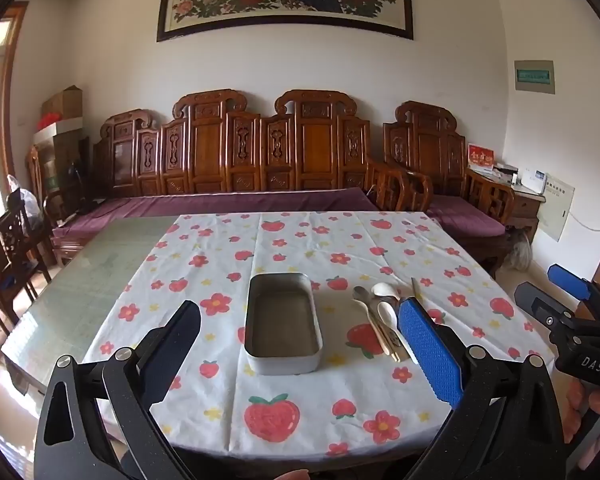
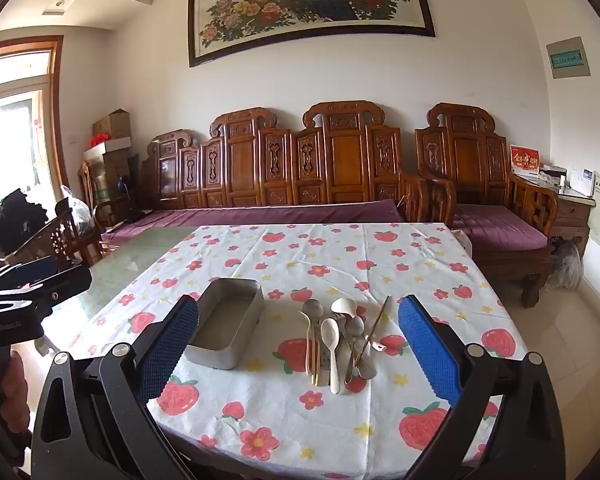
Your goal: Organize utensils
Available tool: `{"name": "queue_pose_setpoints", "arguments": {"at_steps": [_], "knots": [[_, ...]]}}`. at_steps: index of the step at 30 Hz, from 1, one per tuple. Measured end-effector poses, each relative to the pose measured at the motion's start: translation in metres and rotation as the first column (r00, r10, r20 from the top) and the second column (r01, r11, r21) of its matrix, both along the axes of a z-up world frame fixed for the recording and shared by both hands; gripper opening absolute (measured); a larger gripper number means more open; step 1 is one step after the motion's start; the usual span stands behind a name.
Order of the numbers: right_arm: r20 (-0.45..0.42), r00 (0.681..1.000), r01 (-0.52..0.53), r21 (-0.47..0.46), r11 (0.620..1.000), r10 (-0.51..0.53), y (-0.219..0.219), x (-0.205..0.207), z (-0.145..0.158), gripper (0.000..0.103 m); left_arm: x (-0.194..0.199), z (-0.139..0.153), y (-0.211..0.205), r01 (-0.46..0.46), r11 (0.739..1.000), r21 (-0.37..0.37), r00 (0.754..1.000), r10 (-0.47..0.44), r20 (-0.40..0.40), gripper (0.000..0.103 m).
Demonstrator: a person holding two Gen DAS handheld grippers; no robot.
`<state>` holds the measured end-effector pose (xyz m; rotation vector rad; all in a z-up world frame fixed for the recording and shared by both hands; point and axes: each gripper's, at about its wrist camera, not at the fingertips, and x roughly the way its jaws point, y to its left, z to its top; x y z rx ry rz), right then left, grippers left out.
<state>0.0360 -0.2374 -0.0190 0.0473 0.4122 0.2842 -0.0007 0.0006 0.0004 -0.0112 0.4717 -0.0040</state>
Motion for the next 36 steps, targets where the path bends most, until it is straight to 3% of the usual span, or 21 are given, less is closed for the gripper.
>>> {"name": "queue_pose_setpoints", "arguments": {"at_steps": [36], "knots": [[-0.005, 1.000, 0.000, 0.014, 1.000, 0.000, -0.0012, -0.0020, 0.0053, 0.100, -0.0041, 0.0075, -0.0068, 0.015, 1.000, 0.003, 1.000, -0.015, 0.008, 0.096]]}}
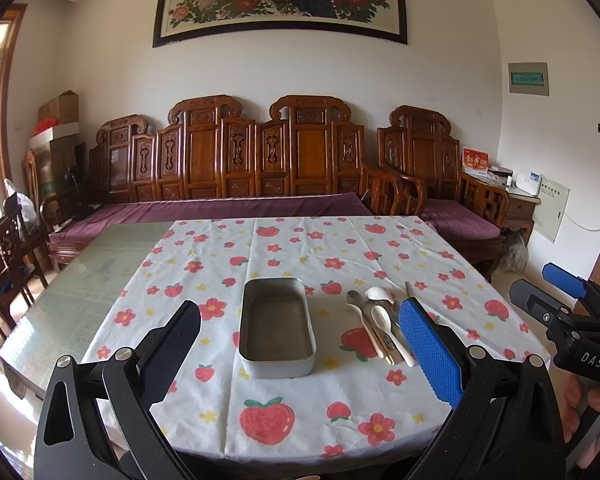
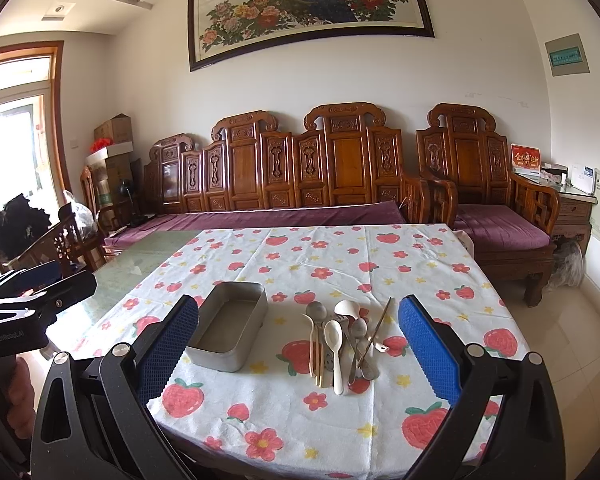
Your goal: Organize utensils
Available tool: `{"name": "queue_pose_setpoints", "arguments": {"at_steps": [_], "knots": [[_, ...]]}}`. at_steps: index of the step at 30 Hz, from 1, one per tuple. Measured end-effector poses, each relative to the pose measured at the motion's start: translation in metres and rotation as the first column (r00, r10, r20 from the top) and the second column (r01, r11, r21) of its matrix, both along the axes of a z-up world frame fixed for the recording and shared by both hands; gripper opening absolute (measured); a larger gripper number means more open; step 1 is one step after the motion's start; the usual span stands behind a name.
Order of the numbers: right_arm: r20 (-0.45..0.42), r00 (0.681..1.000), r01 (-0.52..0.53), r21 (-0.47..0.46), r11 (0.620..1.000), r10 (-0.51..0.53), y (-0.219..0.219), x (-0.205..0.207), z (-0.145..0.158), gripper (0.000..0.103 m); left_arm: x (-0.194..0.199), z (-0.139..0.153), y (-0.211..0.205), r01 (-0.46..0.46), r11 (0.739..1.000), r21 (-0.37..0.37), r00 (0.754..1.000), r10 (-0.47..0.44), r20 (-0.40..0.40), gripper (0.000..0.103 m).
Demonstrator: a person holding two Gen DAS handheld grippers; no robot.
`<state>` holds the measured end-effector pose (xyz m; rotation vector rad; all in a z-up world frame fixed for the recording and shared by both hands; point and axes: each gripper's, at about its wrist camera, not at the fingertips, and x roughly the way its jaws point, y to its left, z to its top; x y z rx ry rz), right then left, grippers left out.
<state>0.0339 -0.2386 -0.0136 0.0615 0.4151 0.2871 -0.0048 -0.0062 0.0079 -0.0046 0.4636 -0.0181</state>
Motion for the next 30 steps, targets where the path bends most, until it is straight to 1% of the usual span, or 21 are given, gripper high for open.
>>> {"name": "queue_pose_setpoints", "arguments": {"at_steps": [17, 18, 30], "knots": [[0.000, 1.000, -0.001, 0.003, 1.000, 0.001, -0.0009, 0.0006, -0.0008, 0.100, 0.0019, -0.0054, 0.0005, 0.000, 1.000, 0.000, 1.000, 0.000, -0.002, 0.096], [0.000, 1.000, -0.001, 0.003, 1.000, 0.001, 0.0007, -0.0011, 0.0064, 0.100, 0.0018, -0.0058, 0.0005, 0.000, 1.000, 0.000, 1.000, 0.000, -0.003, 0.096], [0.001, 1.000, -0.001, 0.004, 1.000, 0.001, -0.0004, -0.0004, 0.0027, 0.100, 0.0020, -0.0081, 0.0000, 0.001, 1.000, 0.000, 1.000, -0.001, -0.004, 0.096]]}}
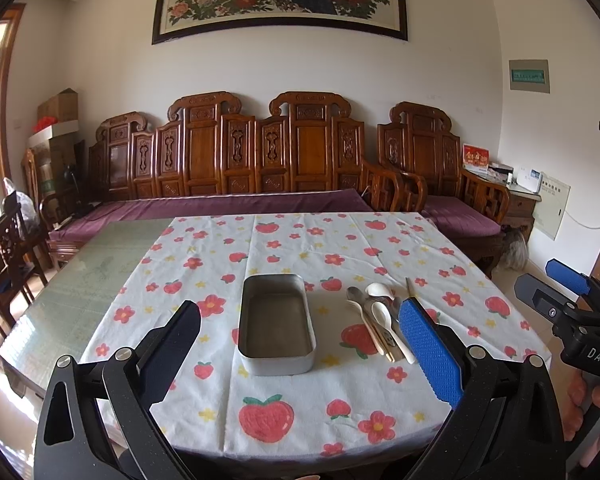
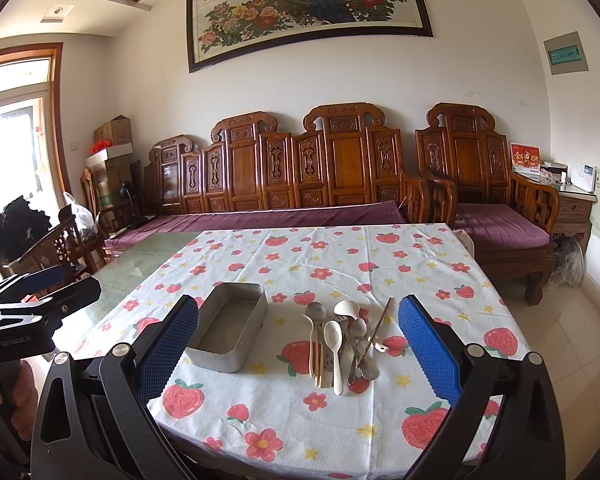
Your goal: Organize utensils
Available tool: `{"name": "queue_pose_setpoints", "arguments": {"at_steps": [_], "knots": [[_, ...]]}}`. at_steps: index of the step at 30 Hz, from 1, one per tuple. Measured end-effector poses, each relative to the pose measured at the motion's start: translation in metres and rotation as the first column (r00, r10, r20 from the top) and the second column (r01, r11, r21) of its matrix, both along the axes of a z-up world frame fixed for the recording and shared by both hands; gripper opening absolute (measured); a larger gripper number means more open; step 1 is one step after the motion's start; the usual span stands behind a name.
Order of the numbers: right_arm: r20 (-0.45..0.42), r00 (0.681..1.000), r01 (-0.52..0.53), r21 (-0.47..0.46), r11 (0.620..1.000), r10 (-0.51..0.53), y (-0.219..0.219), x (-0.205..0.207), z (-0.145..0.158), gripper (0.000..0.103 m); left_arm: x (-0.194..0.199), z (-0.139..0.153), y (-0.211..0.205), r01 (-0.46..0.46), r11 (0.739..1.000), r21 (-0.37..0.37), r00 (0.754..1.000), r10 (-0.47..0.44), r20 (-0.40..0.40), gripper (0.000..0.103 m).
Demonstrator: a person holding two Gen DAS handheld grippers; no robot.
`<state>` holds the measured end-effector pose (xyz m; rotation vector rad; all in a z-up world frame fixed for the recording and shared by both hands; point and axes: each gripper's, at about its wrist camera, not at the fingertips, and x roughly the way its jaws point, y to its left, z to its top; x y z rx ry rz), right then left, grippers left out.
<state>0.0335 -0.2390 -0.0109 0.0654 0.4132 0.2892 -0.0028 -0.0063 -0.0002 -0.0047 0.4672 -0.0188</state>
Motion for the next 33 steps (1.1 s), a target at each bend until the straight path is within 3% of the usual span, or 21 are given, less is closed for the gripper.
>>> {"name": "queue_pose_setpoints", "arguments": {"at_steps": [16, 23, 33], "knots": [[-0.001, 1.000, 0.000, 0.003, 1.000, 0.000, -0.004, -0.001, -0.004, 0.100, -0.002, -0.006, -0.005, 0.006, 1.000, 0.001, 1.000, -0.006, -0.011, 0.096], [-0.024, 1.000, 0.003, -0.001, 1.000, -0.003, 0.003, 0.004, -0.007, 0.100, 0.010, -0.018, -0.004, 0.027, 1.000, -0.007, 0.997, -0.028, -0.070, 0.096], [-0.074, 0.997, 0.027, 0.003, 1.000, -0.027, -0.011, 0.024, -0.041, 0.100, 0.031, -0.044, -0.003, 0.035, 0.999, -0.011, 0.987, -0.037, -0.154, 0.096]]}}
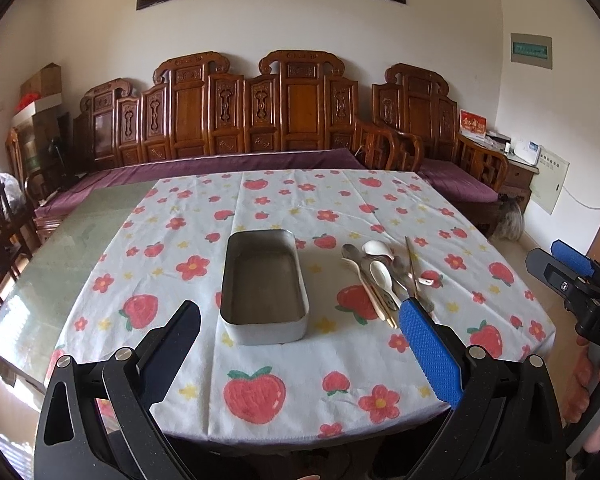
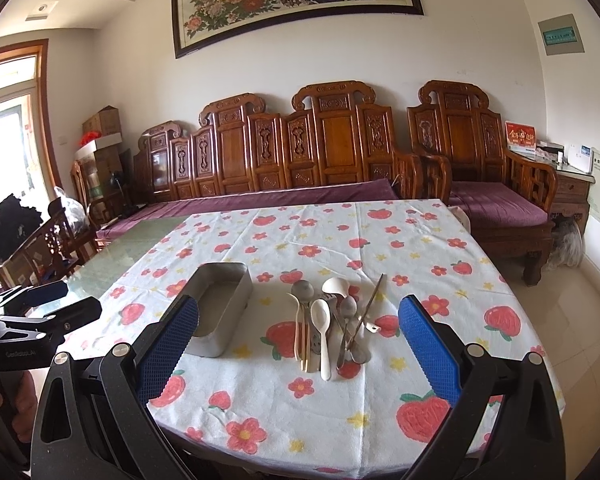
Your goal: Organize utensils
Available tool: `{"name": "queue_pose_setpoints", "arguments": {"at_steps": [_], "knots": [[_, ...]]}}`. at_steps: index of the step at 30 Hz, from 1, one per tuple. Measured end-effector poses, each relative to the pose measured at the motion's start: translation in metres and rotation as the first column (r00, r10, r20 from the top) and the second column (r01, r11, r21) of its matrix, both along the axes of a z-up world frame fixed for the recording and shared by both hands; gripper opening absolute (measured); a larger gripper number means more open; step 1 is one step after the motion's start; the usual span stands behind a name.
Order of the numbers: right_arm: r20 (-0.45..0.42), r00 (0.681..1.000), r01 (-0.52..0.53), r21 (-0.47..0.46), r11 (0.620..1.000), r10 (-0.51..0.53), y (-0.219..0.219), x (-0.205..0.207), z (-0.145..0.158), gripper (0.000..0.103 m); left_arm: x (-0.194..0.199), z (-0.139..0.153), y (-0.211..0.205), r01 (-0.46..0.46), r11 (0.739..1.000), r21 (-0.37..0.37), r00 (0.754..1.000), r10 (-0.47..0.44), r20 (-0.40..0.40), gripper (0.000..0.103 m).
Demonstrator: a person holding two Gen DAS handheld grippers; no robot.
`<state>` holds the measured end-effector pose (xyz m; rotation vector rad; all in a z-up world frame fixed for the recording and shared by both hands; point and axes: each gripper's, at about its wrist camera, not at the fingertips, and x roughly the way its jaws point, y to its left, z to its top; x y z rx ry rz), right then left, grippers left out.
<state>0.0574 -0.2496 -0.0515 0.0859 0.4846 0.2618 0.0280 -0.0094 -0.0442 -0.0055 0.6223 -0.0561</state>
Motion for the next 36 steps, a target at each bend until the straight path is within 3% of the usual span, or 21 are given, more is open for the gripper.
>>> {"name": "queue_pose_setpoints", "arguments": {"at_steps": [23, 36], "knots": [[-0.083, 0.996, 0.017, -0.040, 0.999, -0.021, -0.020, 0.053, -0.064, 0.100, 0.049, -0.056, -0.004, 0.051, 0.998, -0.025, 0.989, -0.054, -0.135, 0.096], [-0.130, 0.991, 0.008, -0.066, 0.998, -0.017, -0.030, 0.121, -0.088, 0.075, 0.087, -0.073, -0.016, 0.120, 0.993, -0.010, 0.973, -0.120, -0.198, 0.096]]}}
